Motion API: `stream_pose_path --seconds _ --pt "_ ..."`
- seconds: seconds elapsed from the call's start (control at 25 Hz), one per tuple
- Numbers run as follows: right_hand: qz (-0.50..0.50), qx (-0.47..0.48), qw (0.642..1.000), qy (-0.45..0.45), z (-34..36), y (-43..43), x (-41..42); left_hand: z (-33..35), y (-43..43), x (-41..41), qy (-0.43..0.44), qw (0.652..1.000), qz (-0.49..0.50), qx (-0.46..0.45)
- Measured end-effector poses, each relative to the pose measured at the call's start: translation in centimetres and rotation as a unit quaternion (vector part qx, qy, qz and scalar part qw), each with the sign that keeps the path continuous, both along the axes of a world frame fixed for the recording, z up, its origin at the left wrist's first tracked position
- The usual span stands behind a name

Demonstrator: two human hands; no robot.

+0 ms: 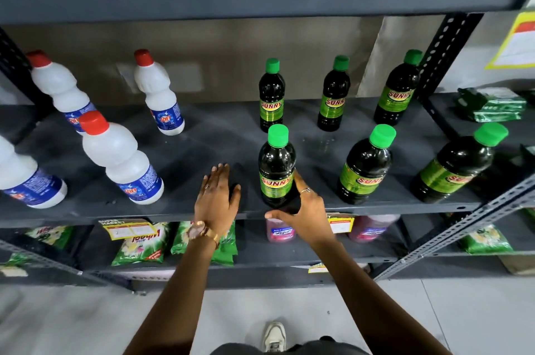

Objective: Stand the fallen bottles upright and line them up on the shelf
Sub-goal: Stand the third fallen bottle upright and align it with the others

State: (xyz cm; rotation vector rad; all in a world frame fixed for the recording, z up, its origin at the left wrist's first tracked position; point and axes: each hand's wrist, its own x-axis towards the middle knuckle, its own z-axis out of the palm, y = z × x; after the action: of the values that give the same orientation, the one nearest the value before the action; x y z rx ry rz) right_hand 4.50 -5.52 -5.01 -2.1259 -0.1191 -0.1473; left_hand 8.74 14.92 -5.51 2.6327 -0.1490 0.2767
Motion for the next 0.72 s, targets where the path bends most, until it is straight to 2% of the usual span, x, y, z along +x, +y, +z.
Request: stream_pose_path --seconds 0.12,0.2,0.28,0.36,0.44,0.52,0.64,0.72 --pt "-0.065 0.072 0.995 -0.039 -0.8 -2.9 -3.7 0.3 -3.0 -5.9 -0.101 0.984 0.066 -0.133" --pt "-0.182 0.080 0.972 -0.124 -1.2 -6.2 -6.5 0.6 -6.1 -9.0 -0.158 0.975 -0.002 -0.154" --pt "-0.298 0.120 0.931 -0.175 -1.2 -10.9 -7.9 1.1 -10.8 -10.4 -0.139 0.970 -0.110 -0.168" --pt "-0.352 0.153 0.906 -0.177 -0.9 -16.1 -8.0 2.0 -15.8 -9.7 -0.070 0.963 -0.136 -0.220" --pt "-0.314 0.118 0.932 -0.140 -0.4 -21.0 -6.9 2.2 -19.6 -7.7 0.010 0.955 -0.107 -0.276" --pt "-0.229 0.050 0.968 -0.090 0.0 -24.3 -5.3 1.7 -21.1 -5.1 0.061 0.958 -0.080 -0.269" --pt "-0.183 0.001 0.982 -0.049 -0.5 -26.9 -3.7 1.3 -21.7 -2.7 0.031 0.980 -0.050 -0.189" --pt "-0.178 0.007 0.983 -0.037 -0.9 -27.5 -3.3 0.9 -21.5 -2.3 0.014 0.982 -0.040 -0.184"
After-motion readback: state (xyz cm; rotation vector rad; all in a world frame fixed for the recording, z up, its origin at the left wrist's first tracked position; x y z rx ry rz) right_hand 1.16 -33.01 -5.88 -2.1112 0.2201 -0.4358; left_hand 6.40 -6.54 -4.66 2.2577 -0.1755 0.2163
